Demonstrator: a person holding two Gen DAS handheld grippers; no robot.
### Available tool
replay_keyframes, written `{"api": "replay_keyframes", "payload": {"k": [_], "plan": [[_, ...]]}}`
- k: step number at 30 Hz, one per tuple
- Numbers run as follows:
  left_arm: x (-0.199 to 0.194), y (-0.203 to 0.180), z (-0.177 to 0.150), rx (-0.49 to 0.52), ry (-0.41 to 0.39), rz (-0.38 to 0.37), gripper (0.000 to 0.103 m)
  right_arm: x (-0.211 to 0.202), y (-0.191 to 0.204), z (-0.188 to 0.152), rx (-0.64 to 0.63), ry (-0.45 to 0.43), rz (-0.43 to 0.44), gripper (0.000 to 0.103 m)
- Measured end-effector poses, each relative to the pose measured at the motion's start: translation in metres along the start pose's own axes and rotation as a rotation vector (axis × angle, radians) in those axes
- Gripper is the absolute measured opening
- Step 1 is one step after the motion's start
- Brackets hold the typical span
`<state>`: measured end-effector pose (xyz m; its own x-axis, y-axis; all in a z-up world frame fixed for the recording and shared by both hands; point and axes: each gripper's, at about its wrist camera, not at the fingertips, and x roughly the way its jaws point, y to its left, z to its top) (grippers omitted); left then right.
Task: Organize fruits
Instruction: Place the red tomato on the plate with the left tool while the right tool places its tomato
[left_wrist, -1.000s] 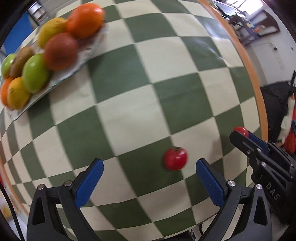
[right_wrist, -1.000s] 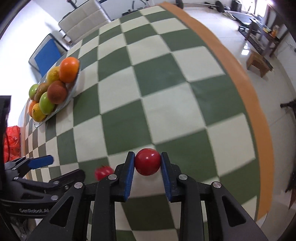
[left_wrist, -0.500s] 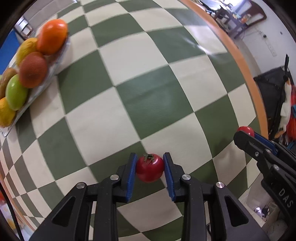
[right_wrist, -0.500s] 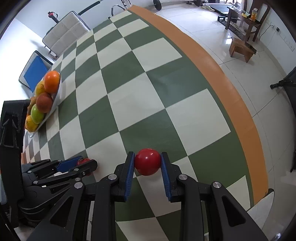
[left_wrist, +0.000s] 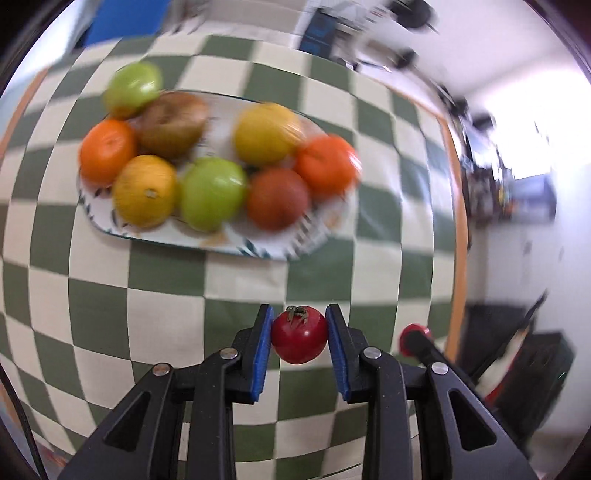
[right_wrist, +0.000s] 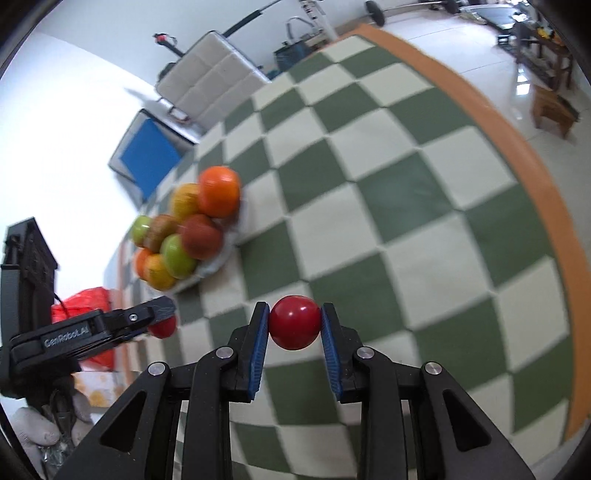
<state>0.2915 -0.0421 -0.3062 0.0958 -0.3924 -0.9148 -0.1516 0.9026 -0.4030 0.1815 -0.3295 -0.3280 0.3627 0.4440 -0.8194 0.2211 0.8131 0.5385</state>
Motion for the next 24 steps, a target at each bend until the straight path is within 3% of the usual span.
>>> {"api": "replay_keyframes", "payload": {"k": [4,8,16,24], "plan": [[0.013,0.034,0.022,-0.219,0.021,-0.104,0.027,0.032,0.032,0.026,-0.026,0.023,0.08,0.03],[0.022,0.053,0.03,-0.329,0.03,-0.15,0.027,0.07,0.051,0.052,-0.033,0.079,0.13,0.03],[0.028,0.065,0.04,-0.39,0.045,-0.169,0.027,0.116,0.069,0.079,-0.088,0.157,0.091,0.03],[0.038,0.065,0.046,-0.43,0.044,-0.185,0.03,0.132,0.073,0.086,-0.107,0.196,0.071,0.033]]}}
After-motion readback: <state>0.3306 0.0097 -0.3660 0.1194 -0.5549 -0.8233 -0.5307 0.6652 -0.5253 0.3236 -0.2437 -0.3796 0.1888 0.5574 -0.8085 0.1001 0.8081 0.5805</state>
